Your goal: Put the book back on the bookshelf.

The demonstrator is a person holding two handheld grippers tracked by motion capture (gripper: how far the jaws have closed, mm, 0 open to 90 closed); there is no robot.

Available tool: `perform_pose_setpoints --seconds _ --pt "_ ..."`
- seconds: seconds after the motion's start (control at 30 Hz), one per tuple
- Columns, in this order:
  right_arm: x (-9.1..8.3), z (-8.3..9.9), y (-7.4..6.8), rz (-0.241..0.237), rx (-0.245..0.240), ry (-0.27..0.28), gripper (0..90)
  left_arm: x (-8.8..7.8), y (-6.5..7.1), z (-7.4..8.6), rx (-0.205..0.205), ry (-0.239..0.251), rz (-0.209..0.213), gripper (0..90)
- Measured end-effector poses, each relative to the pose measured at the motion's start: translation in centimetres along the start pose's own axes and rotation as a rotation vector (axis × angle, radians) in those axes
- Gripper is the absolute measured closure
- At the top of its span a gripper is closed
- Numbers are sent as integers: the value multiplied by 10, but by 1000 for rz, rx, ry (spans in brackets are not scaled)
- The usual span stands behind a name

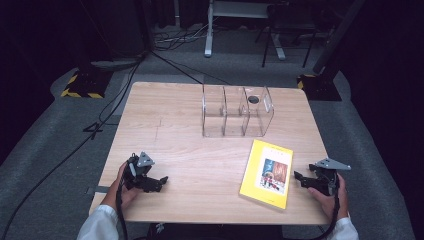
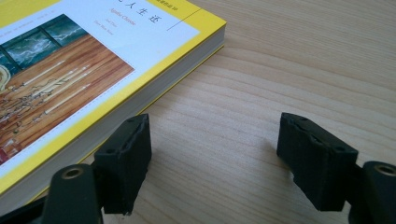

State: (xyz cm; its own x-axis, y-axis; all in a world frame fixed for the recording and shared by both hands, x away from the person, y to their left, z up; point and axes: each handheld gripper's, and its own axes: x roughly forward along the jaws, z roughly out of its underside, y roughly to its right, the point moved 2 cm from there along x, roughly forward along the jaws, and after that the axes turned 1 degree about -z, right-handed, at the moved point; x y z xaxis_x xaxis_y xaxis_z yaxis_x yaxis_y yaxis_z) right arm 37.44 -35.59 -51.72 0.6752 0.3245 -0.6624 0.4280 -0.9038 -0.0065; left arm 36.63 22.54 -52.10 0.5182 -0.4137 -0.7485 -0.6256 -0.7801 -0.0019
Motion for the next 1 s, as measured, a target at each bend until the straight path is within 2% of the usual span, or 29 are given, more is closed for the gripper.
perform_pose_setpoints --seconds 0.33,0.43,0.5,0.7,0.77,1.0 --pt "2 -1 1 6 10 -6 220 -7 11 7 -5 -3 4 1" --pt "2 -2 0 11 12 -8 223 -7 13 8 9 -2 19 1" --pt "2 -3 -1 16 5 -8 225 -7 13 8 19 -1 14 1" --pt "-5 -13 -15 0 -31 50 234 -7 13 8 24 -3 26 1" --pt "-8 -17 -21 -27 -42 68 234 -7 14 8 22 -3 26 1" --pt "-7 -25 -42 -74 -94 77 233 -7 14 8 16 -1 25 2"
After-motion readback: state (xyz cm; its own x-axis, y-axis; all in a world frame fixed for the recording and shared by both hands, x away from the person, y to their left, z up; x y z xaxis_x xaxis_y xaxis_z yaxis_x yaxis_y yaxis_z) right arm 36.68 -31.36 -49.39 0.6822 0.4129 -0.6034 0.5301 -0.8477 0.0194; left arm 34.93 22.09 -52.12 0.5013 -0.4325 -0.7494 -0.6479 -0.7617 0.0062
